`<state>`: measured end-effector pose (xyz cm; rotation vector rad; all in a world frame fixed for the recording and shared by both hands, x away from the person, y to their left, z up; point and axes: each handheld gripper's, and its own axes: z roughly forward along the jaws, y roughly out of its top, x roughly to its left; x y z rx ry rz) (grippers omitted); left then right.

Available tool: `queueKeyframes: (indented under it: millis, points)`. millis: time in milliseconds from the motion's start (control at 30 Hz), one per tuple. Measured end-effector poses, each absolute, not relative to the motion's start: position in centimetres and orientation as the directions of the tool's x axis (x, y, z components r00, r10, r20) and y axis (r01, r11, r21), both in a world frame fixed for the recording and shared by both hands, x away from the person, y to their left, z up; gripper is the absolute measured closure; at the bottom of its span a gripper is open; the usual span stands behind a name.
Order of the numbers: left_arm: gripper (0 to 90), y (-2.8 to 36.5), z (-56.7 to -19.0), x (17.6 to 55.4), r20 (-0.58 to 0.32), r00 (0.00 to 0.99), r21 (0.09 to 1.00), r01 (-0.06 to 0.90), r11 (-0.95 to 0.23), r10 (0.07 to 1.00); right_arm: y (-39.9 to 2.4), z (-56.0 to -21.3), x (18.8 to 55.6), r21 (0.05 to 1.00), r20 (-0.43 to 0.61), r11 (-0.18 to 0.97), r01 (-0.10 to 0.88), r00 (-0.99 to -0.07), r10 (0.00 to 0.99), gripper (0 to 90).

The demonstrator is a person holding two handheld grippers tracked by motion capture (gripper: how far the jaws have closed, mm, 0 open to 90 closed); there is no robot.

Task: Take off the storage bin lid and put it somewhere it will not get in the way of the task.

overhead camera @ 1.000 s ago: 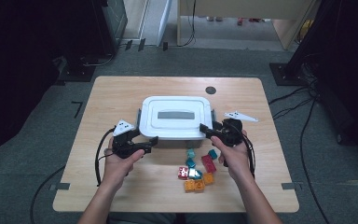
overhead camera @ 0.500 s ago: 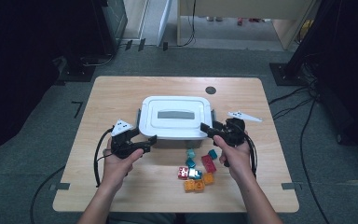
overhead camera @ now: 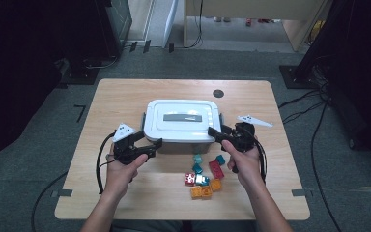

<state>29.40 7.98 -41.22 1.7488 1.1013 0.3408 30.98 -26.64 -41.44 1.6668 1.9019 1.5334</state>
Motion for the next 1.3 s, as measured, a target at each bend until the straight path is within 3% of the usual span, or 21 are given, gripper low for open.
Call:
queueKeyframes:
  millis: [367, 1300]
  points:
    - [22.5, 7.8, -40.9, 29.1, -0.242, 0.563, 0.86, 0.501, -0.094, 0.79, -27.3, -41.4, 31.0, 0.761, 0.498, -0.2, 0.618, -0.357, 0.791, 52.0]
    - [23.9, 8.8, -41.7, 30.1, -0.248, 0.508, 0.852, 0.52, -0.064, 0.825, -26.9, -41.0, 30.1, 0.778, 0.495, -0.206, 0.594, -0.376, 0.784, 57.7]
